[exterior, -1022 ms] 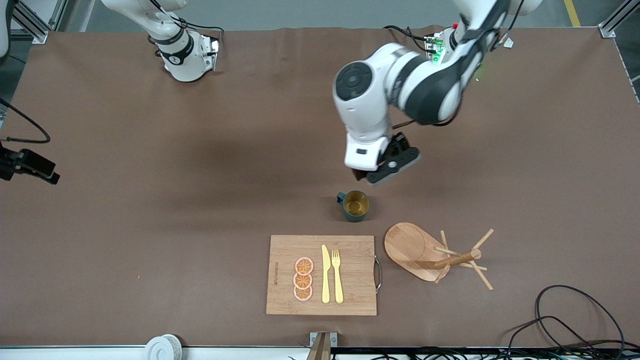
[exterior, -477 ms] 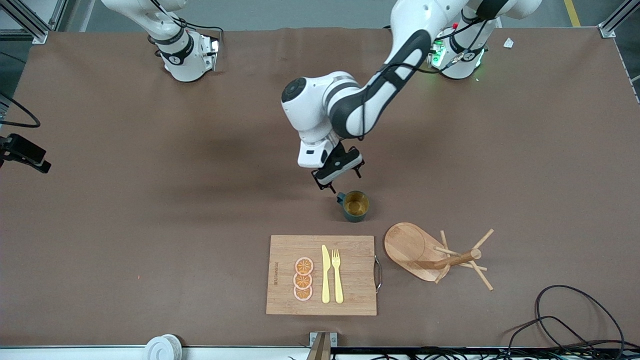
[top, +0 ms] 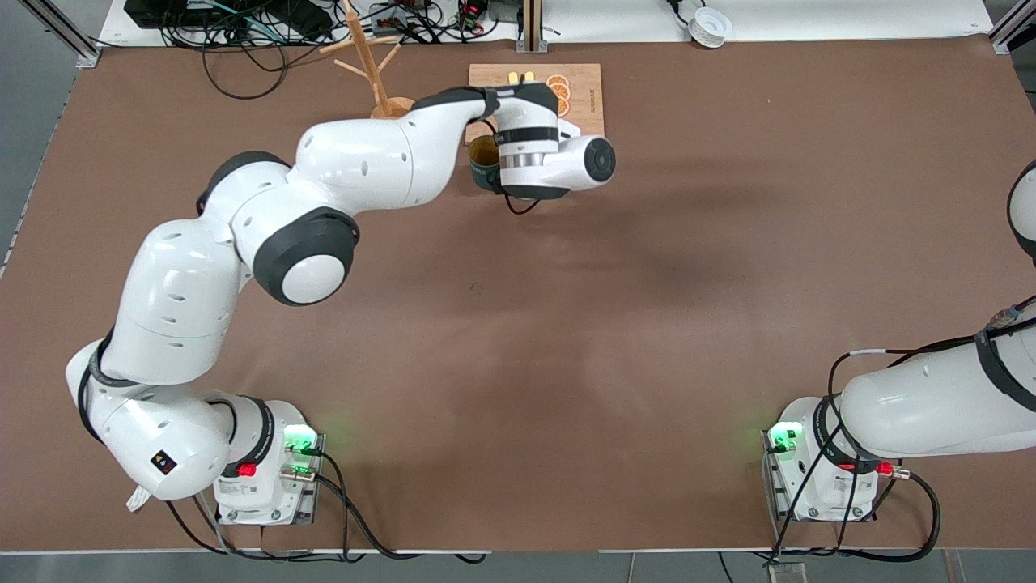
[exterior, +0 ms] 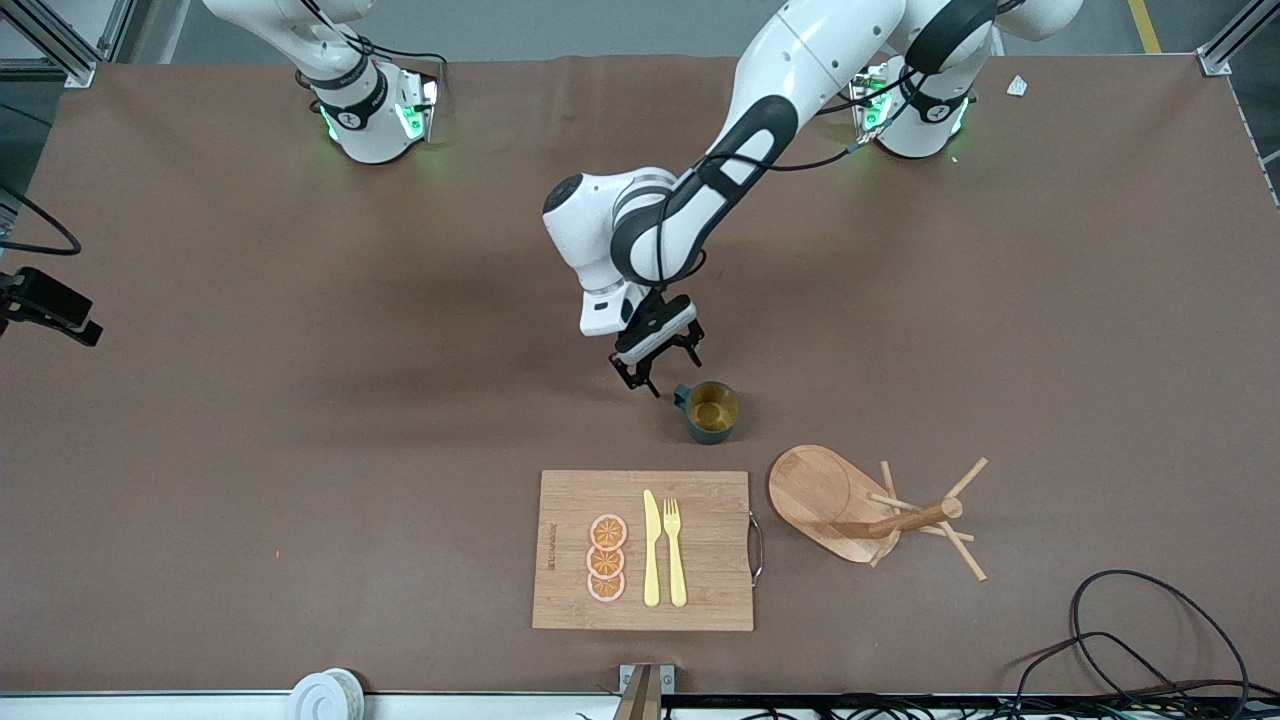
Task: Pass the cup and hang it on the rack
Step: 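Lower the left gripper onto the mug handle and close it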
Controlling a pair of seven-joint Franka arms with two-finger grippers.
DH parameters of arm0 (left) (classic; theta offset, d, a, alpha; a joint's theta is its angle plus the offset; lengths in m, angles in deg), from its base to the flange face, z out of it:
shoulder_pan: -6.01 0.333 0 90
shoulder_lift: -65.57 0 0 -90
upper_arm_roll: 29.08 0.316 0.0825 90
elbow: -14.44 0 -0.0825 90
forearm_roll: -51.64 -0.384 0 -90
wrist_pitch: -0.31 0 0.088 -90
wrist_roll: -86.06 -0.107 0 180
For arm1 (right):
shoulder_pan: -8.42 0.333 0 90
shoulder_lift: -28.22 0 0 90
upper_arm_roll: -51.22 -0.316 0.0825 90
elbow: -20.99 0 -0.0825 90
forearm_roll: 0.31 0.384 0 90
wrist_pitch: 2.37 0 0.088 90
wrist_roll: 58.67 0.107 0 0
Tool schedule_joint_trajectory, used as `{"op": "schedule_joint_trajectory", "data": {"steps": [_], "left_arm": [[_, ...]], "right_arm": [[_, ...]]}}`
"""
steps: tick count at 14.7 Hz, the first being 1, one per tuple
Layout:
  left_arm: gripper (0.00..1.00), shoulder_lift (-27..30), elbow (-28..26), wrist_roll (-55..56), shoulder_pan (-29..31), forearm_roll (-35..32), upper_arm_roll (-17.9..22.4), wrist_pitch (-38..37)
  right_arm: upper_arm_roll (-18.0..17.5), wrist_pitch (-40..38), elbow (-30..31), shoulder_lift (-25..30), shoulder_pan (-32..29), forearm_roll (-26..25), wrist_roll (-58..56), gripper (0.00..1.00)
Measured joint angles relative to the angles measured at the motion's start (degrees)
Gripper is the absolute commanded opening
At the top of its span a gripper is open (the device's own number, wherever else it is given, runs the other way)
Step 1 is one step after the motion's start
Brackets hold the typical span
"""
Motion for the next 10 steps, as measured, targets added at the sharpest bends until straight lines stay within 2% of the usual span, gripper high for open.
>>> {"op": "schedule_joint_trajectory", "data": {"steps": [2, 6, 10], "left_arm": [[0.72, -1.3, 0.11, 2.76, -0.1, -1.76, 0.0, 0.0], [0.61, -1.77, 0.36, 3.29, -0.13, -2.11, 0.22, 0.0], [0.45, -1.77, 0.54, 3.29, -0.12, -2.11, 0.73, -0.02]], "right_arm": [[0.0, 0.0, 0.0, 0.0, 0.0, 0.0, 0.0, 1.0], [-0.01, 0.0, 0.01, 0.0, 0.0, 0.0, 0.0, 1.0], [-0.01, 0.0, 0.01, 0.0, -0.02, 0.0, 0.0, 1.0]]}}
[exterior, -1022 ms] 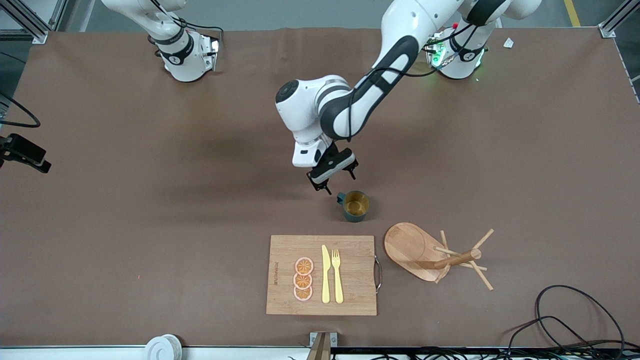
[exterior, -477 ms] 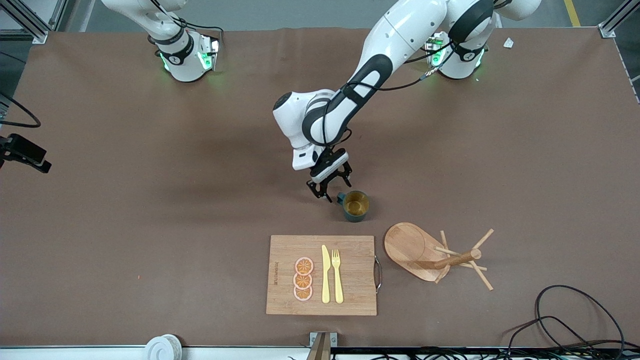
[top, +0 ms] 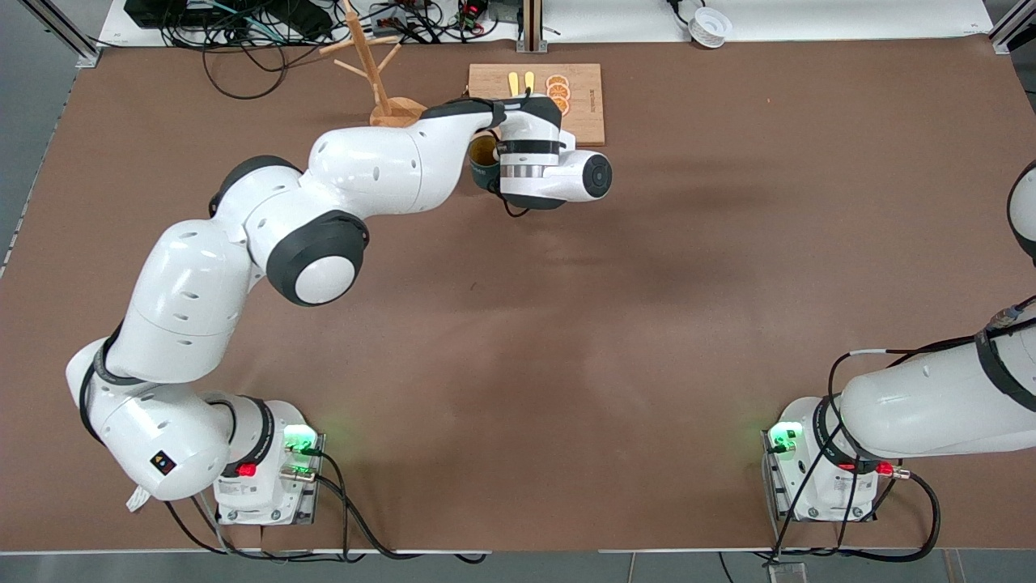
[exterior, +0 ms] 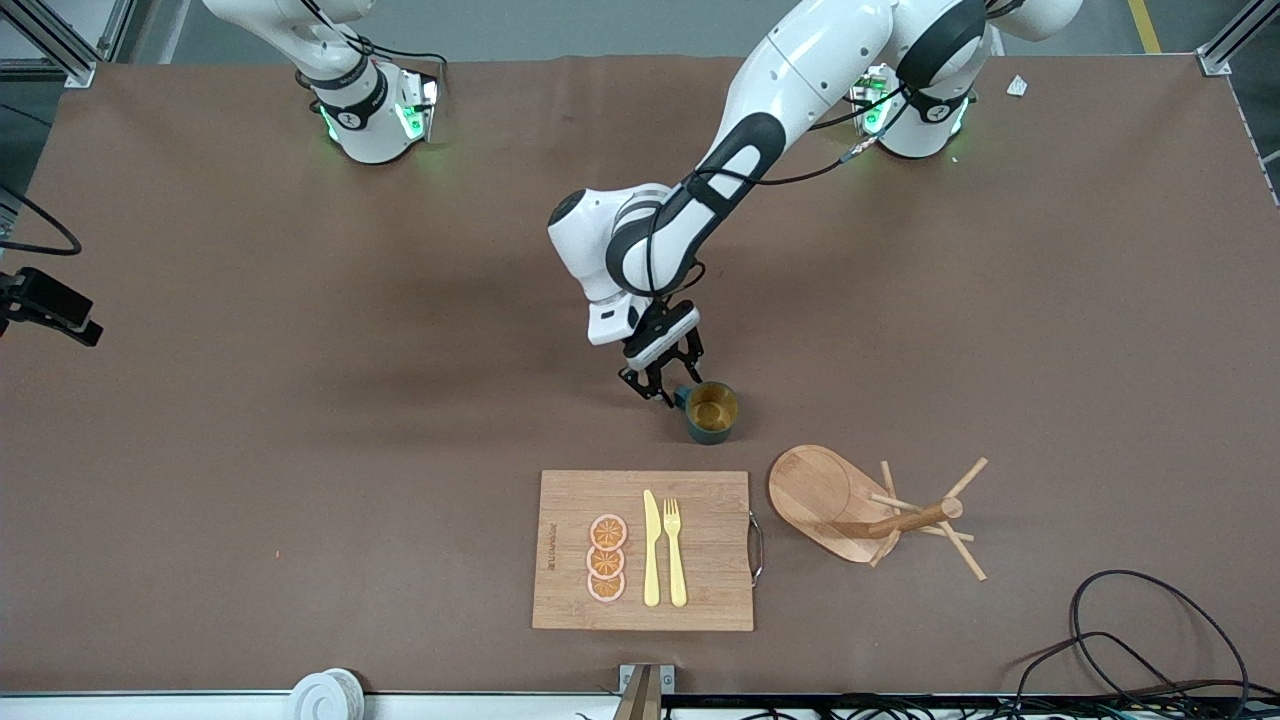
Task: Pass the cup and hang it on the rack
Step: 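Lower the left gripper onto the mug handle and close it, then lift the mug with the left gripper and carry it to the rack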
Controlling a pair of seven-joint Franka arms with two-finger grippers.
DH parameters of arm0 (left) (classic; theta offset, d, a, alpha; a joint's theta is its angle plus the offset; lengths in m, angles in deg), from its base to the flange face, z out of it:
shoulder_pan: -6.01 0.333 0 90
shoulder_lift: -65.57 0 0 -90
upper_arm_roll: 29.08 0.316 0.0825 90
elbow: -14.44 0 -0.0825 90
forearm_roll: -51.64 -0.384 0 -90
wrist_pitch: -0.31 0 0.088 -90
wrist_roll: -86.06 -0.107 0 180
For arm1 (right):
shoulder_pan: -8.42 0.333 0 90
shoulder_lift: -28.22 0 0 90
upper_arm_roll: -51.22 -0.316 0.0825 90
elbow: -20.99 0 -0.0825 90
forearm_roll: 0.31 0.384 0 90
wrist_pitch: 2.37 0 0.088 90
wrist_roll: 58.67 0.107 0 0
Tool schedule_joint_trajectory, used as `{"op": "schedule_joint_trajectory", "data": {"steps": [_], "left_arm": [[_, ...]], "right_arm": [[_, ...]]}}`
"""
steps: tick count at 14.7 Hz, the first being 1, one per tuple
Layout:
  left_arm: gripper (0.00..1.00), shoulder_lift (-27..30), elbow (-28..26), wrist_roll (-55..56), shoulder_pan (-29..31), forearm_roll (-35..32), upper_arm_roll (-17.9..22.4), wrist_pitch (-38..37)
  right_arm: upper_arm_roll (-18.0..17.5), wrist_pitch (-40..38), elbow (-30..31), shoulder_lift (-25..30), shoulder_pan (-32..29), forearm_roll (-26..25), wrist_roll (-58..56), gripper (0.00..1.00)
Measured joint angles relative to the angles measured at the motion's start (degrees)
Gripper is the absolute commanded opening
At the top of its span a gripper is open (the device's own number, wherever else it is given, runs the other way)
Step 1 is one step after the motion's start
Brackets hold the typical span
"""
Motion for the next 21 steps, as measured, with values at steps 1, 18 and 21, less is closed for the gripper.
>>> {"op": "schedule_joint_trajectory", "data": {"steps": [1, 18, 21], "left_arm": [[0.38, 0.0, 0.0, 0.0, 0.0, 0.0, 0.03, -0.02], [0.0, 6.99, 5.26, -7.62, 5.26, 11.18, -0.18, -0.02], [0.0, 10.91, 5.87, -12.37, 7.75, 18.73, -0.23, 0.08]], "right_arm": [[0.0, 0.0, 0.0, 0.0, 0.0, 0.0, 0.0, 1.0], [0.0, 0.0, 0.01, 0.0, -0.01, 0.0, -0.09, 1.0], [-0.01, 0.0, 0.01, 0.0, -0.01, 0.0, -0.1, 1.0]]}}
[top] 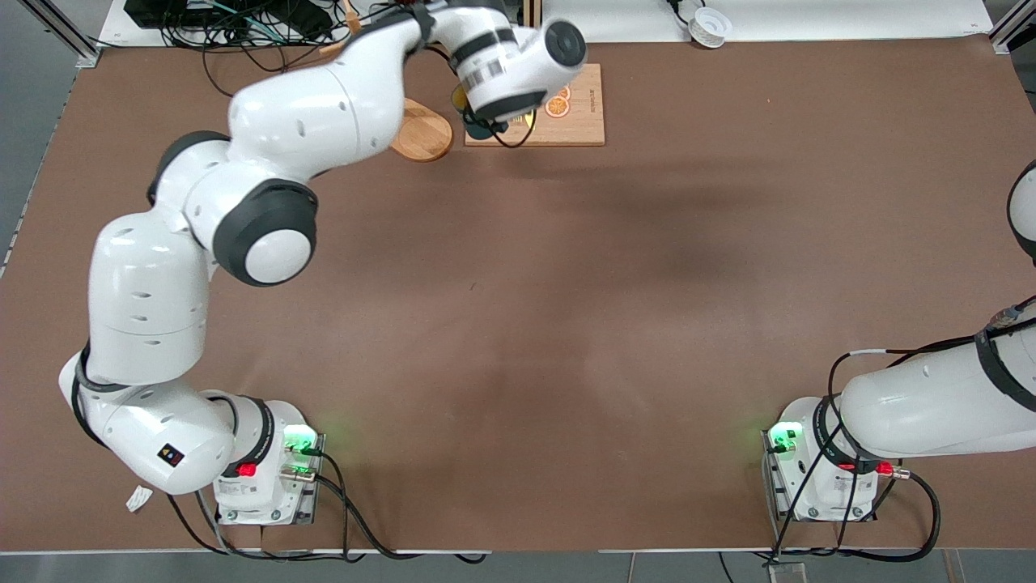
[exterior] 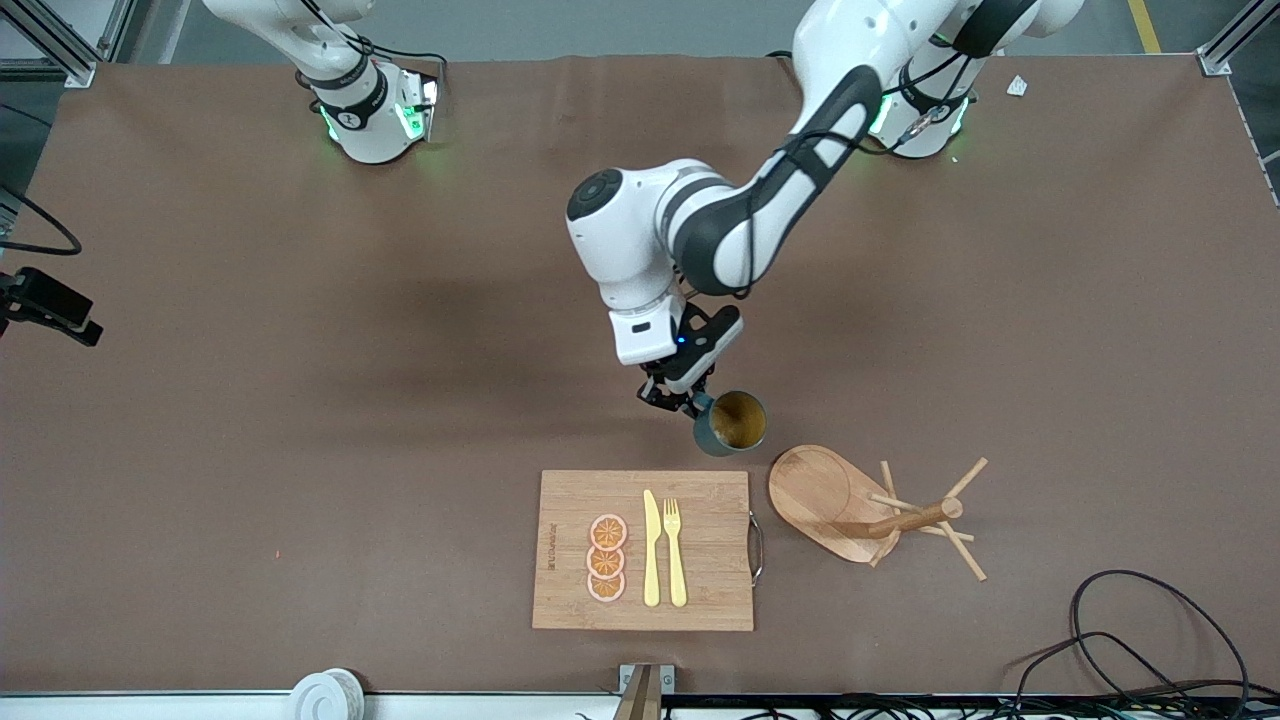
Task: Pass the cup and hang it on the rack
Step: 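Lift the mug with the left gripper and carry it to the rack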
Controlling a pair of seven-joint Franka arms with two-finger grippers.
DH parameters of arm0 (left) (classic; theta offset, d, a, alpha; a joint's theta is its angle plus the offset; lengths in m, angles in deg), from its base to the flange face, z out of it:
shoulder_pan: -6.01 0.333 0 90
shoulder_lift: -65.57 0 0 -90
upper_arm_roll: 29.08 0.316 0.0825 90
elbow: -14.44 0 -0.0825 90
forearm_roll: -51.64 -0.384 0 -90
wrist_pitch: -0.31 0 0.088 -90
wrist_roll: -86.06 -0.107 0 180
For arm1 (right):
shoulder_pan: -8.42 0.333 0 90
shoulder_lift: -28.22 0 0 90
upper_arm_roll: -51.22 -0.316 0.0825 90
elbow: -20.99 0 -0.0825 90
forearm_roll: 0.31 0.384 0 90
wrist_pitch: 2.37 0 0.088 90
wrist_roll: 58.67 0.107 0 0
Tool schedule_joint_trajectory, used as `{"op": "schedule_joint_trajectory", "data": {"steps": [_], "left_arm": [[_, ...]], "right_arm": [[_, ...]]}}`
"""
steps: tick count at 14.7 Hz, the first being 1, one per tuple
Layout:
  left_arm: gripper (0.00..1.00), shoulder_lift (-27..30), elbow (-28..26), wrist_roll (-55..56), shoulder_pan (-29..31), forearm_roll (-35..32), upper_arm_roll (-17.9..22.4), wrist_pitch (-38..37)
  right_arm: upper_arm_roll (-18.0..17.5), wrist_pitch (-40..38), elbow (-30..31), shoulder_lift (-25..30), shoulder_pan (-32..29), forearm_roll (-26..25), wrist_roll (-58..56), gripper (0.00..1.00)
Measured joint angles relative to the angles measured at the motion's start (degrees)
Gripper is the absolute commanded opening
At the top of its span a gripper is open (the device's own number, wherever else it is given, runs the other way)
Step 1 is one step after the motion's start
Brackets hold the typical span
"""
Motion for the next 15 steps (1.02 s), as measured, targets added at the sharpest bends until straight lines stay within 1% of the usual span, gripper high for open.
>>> {"op": "schedule_joint_trajectory", "data": {"steps": [4, 7, 12, 15], "left_arm": [[0.0, 6.04, 0.53, -6.87, 5.08, 14.09, 0.03, 2.37], [0.0, 9.25, 0.58, -12.78, 10.07, 26.17, 0.05, 5.3], [0.0, 11.08, 0.58, -21.83, 17.82, 46.95, 0.04, 8.27], [0.0, 11.42, 0.58, -26.33, 21.65, 57.55, 0.04, 8.36]], "right_arm": [[0.0, 0.0, 0.01, 0.0, 0.0, 0.0, 0.0, 1.0], [-0.01, -0.22, 0.02, 0.0, -0.01, 0.0, 0.0, 1.0], [-0.01, -0.91, 0.03, 0.0, -0.04, 0.11, 0.0, 1.0], [-0.01, -1.2, 0.03, 0.0, -0.04, 0.51, 0.0, 1.0]]}}
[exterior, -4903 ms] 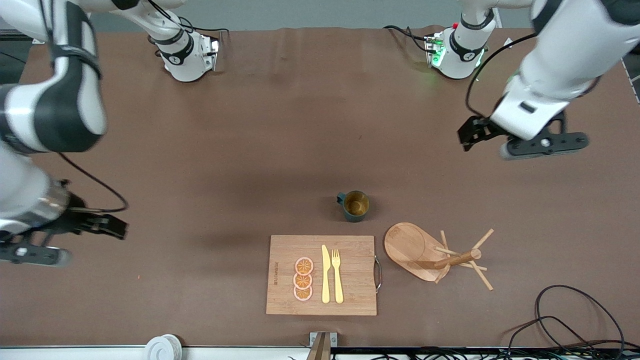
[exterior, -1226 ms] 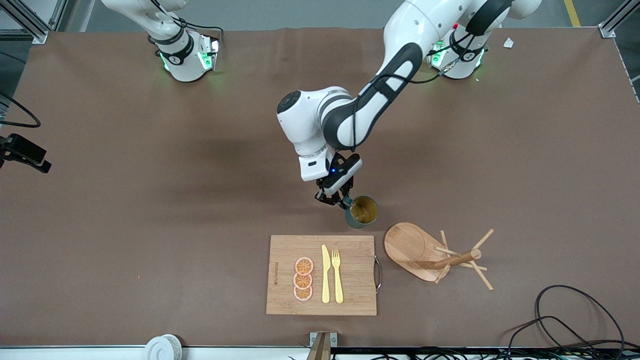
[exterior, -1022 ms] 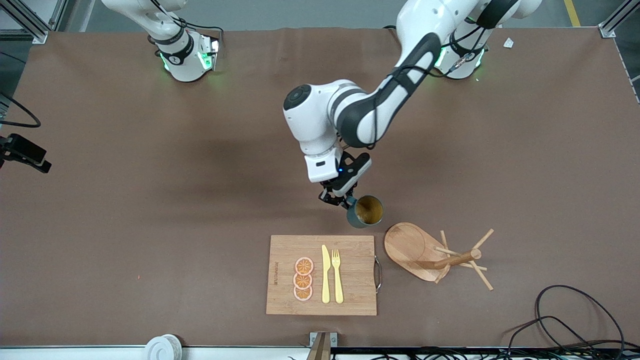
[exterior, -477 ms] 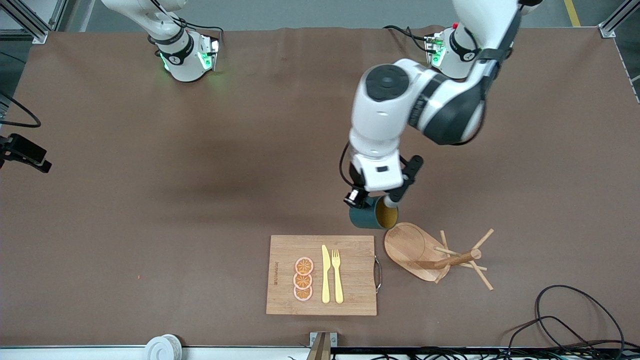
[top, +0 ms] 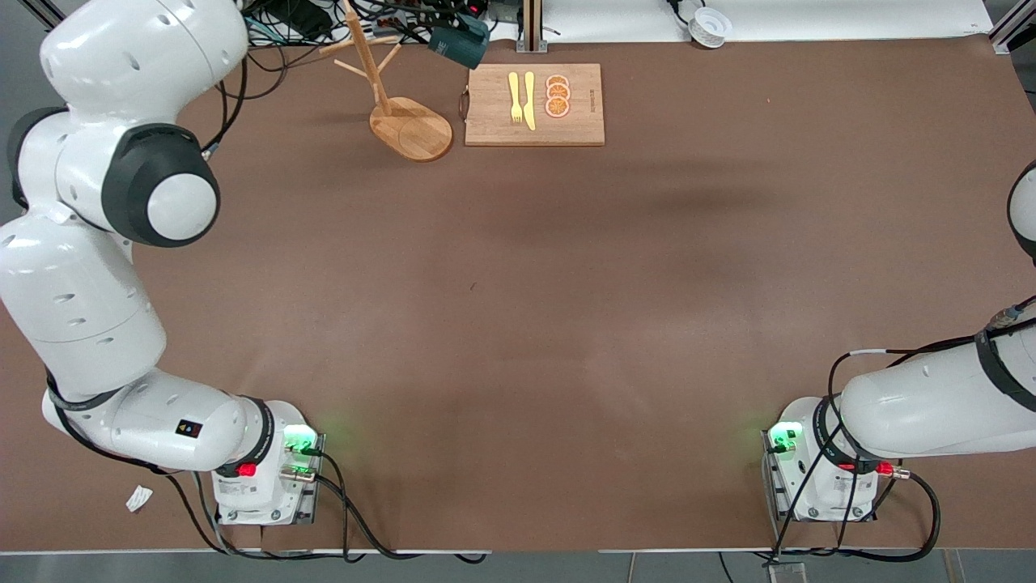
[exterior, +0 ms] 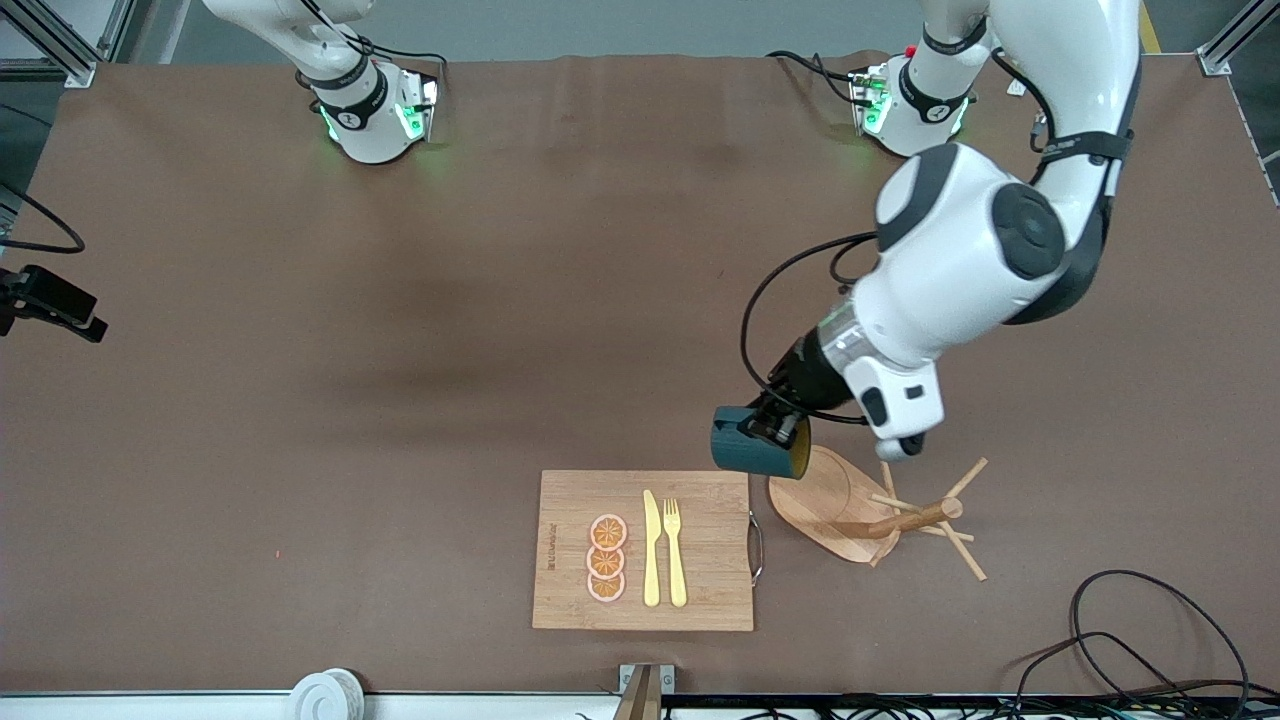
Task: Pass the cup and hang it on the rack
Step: 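Lift the mug with the left gripper and carry it to the rack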
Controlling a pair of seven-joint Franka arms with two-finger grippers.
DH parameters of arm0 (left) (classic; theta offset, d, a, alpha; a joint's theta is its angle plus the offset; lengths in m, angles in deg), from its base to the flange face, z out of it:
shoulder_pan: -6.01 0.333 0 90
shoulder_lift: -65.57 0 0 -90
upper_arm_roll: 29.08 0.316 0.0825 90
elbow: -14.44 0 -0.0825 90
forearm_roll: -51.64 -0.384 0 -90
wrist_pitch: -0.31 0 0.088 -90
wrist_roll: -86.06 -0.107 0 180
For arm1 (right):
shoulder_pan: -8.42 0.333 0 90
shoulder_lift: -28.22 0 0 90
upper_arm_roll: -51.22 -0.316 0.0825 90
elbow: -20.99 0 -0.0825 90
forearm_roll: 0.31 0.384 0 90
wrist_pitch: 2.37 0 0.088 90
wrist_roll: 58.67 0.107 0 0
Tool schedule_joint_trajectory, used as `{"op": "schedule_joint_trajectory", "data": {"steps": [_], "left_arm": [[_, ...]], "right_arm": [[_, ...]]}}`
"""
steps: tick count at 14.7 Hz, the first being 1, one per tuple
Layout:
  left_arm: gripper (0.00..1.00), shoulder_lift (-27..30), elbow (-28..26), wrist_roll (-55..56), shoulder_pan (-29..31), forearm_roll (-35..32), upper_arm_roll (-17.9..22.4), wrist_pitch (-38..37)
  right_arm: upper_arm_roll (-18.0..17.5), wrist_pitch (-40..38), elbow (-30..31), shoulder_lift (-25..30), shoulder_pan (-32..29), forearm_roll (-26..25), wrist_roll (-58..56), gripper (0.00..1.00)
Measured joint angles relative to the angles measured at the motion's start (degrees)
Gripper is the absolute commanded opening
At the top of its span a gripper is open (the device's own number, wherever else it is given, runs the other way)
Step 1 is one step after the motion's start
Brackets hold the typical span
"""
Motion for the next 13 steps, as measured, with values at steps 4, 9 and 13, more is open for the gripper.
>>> {"op": "schedule_joint_trajectory", "data": {"steps": [4, 9, 13], "left_arm": [[0.0, 0.03, -0.12, -6.51, 4.13, 13.16, 0.03, 0.0], [0.0, -0.36, -1.21, -14.82, 7.63, 25.85, 0.14, 0.01], [0.0, -1.88, -1.35, -18.9, 9.21, 31.38, 0.18, 0.08]], "right_arm": [[0.01, 0.0, -0.14, 0.0, -0.03, 0.04, 0.0, 1.0], [0.01, 0.0, -0.23, 0.0, -0.05, 0.07, 0.0, 1.0], [0.01, 0.0, -0.25, 0.0, -0.06, 0.08, 0.04, 1.0]]}}
